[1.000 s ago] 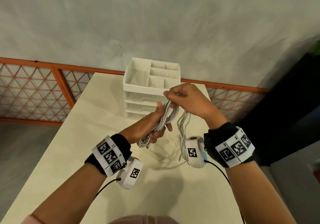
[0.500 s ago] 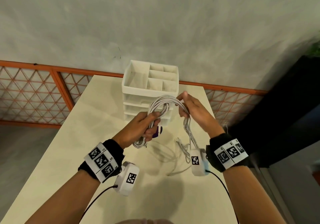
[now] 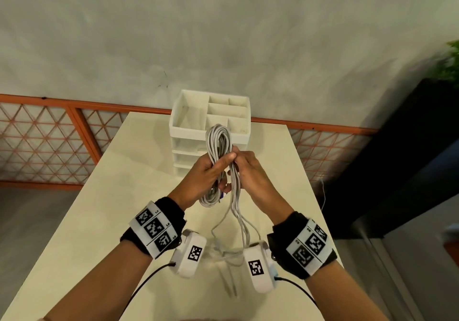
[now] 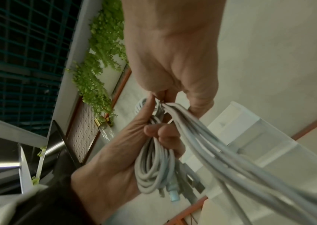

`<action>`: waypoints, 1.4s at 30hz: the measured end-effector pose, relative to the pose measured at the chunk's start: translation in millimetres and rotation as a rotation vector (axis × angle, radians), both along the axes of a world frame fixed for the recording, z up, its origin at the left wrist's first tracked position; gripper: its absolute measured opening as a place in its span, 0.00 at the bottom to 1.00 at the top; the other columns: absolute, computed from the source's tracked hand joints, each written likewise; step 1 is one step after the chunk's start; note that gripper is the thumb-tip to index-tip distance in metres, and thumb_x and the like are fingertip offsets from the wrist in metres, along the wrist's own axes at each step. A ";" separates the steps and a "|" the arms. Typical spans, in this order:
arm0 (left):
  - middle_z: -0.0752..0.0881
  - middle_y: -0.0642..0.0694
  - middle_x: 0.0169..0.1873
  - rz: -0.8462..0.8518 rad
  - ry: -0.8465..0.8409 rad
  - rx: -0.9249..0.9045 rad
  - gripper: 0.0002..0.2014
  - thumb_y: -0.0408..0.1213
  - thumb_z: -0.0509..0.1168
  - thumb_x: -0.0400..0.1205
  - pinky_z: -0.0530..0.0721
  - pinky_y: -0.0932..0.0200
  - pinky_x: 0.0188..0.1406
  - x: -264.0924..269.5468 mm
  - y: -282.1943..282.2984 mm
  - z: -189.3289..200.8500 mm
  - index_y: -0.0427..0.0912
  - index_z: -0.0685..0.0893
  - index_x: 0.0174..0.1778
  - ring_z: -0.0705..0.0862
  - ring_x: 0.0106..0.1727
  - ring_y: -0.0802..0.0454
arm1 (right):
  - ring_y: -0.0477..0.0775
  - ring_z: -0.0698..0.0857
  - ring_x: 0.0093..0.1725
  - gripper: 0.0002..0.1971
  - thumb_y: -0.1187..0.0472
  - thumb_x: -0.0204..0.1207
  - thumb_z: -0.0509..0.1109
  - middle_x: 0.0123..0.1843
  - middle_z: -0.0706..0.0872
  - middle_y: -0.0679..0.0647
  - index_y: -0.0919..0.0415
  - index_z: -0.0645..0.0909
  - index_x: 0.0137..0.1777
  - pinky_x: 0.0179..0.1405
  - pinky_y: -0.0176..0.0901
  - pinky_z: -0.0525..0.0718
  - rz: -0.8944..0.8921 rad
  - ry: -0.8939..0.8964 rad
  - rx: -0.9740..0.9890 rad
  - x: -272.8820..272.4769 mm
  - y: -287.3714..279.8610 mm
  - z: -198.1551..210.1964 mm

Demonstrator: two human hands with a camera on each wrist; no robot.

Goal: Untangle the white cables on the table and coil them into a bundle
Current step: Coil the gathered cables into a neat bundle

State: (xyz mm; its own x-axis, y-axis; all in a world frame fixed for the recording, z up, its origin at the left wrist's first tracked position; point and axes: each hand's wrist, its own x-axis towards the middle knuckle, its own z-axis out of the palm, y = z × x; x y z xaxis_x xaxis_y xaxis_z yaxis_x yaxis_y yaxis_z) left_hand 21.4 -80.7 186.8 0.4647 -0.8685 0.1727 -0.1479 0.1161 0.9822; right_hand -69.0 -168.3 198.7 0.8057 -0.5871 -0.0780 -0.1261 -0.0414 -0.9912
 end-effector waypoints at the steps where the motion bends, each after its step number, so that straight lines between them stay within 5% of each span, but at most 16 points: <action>1: 0.82 0.53 0.20 -0.004 0.010 0.005 0.14 0.39 0.57 0.86 0.77 0.65 0.21 0.8 0.4 -0.8 0.34 0.82 0.43 0.75 0.17 0.57 | 0.52 0.88 0.29 0.20 0.44 0.85 0.51 0.57 0.81 0.66 0.59 0.73 0.59 0.27 0.44 0.88 0.012 0.036 0.032 0.0 -0.3 -0.8; 4: 0.80 0.47 0.20 -0.008 0.065 -0.020 0.14 0.40 0.59 0.86 0.76 0.62 0.21 3.2 4.2 -1.7 0.44 0.85 0.38 0.73 0.17 0.54 | 0.62 0.88 0.38 0.31 0.36 0.82 0.46 0.46 0.89 0.66 0.61 0.71 0.68 0.37 0.53 0.89 0.110 0.104 0.073 1.6 -6.2 -2.8; 8: 0.77 0.49 0.13 0.048 0.062 -0.065 0.16 0.38 0.57 0.87 0.75 0.65 0.22 1.2 3.3 3.2 0.39 0.83 0.36 0.73 0.16 0.54 | 0.49 0.85 0.33 0.30 0.36 0.82 0.42 0.43 0.88 0.54 0.46 0.67 0.77 0.39 0.47 0.84 0.227 0.070 -0.080 1.1 -10.5 2.1; 11: 0.76 0.49 0.12 0.089 0.125 -0.112 0.17 0.38 0.56 0.87 0.75 0.63 0.22 -0.9 0.2 3.1 0.36 0.81 0.34 0.74 0.16 0.54 | 0.42 0.84 0.28 0.24 0.41 0.85 0.48 0.46 0.83 0.41 0.39 0.60 0.80 0.36 0.37 0.83 0.235 0.060 -0.206 -1.5 -10.0 8.8; 14: 0.75 0.51 0.16 0.211 0.244 -0.148 0.17 0.41 0.57 0.86 0.73 0.62 0.22 6.6 -3.0 -2.9 0.39 0.82 0.34 0.70 0.18 0.56 | 0.46 0.85 0.30 0.27 0.44 0.82 0.60 0.47 0.84 0.45 0.39 0.57 0.80 0.41 0.40 0.85 0.193 0.108 -0.312 -4.4 -7.1 4.4; 17: 0.71 0.50 0.15 0.365 0.291 -0.171 0.18 0.46 0.57 0.86 0.71 0.60 0.22 16.9 -7.0 -7.6 0.42 0.81 0.33 0.69 0.19 0.53 | 0.50 0.82 0.32 0.26 0.53 0.78 0.70 0.45 0.84 0.61 0.49 0.63 0.73 0.40 0.45 0.84 0.171 0.122 -0.467 -5.6 -6.4 -9.5; 21: 0.74 0.46 0.19 0.463 0.215 -0.222 0.18 0.47 0.59 0.85 0.73 0.59 0.21 16.7 -9.5 -9.7 0.40 0.79 0.34 0.73 0.21 0.51 | 0.41 0.82 0.33 0.13 0.58 0.77 0.71 0.39 0.84 0.51 0.52 0.78 0.61 0.35 0.30 0.80 0.106 -0.033 -0.514 -3.1 -1.7 -5.6; 24: 0.75 0.45 0.23 0.496 0.224 -0.250 0.16 0.45 0.60 0.85 0.76 0.65 0.24 17.0 -12.2 -11.3 0.36 0.77 0.37 0.76 0.23 0.56 | 0.39 0.83 0.35 0.17 0.61 0.77 0.71 0.46 0.87 0.49 0.56 0.82 0.66 0.35 0.28 0.80 0.152 -0.087 -0.362 -4.0 -1.2 0.2; 27: 0.74 0.48 0.21 0.568 0.264 -0.274 0.16 0.44 0.59 0.85 0.74 0.63 0.22 19.8 -15.7 -15.1 0.40 0.76 0.34 0.74 0.21 0.56 | 0.44 0.75 0.24 0.23 0.59 0.82 0.65 0.38 0.83 0.47 0.48 0.70 0.76 0.26 0.30 0.77 0.349 0.025 -0.266 -8.3 0.5 3.6; 31: 0.75 0.53 0.18 0.618 0.407 -0.292 0.19 0.47 0.60 0.84 0.73 0.58 0.26 24.3 -17.3 -13.5 0.46 0.77 0.27 0.73 0.22 0.53 | 0.48 0.74 0.21 0.29 0.54 0.87 0.53 0.33 0.81 0.50 0.33 0.43 0.81 0.27 0.34 0.78 0.615 0.145 -0.324 -12.2 9.8 -4.0; 33: 0.75 0.53 0.17 0.544 0.572 -0.297 0.19 0.47 0.60 0.84 0.75 0.62 0.22 23.0 -17.3 -7.8 0.45 0.76 0.27 0.73 0.20 0.55 | 0.47 0.75 0.24 0.29 0.52 0.87 0.50 0.36 0.82 0.51 0.31 0.38 0.80 0.30 0.32 0.78 0.668 0.181 -0.342 -13.9 11.4 -12.5; 38: 0.74 0.56 0.19 0.388 0.898 -0.351 0.14 0.44 0.60 0.84 0.76 0.68 0.24 27.6 -14.6 -6.4 0.47 0.75 0.32 0.71 0.20 0.61 | 0.52 0.76 0.32 0.28 0.56 0.87 0.52 0.42 0.82 0.53 0.25 0.46 0.75 0.37 0.31 0.80 0.746 0.186 -0.313 -23.3 -2.0 -20.7; 42: 0.71 0.55 0.17 0.424 0.975 -0.384 0.14 0.43 0.60 0.84 0.74 0.69 0.20 36.3 -8.7 -7.0 0.47 0.73 0.32 0.69 0.16 0.61 | 0.48 0.78 0.31 0.24 0.63 0.84 0.61 0.42 0.85 0.56 0.43 0.66 0.76 0.37 0.31 0.81 0.662 0.124 -0.236 -37.4 -22.0 -21.5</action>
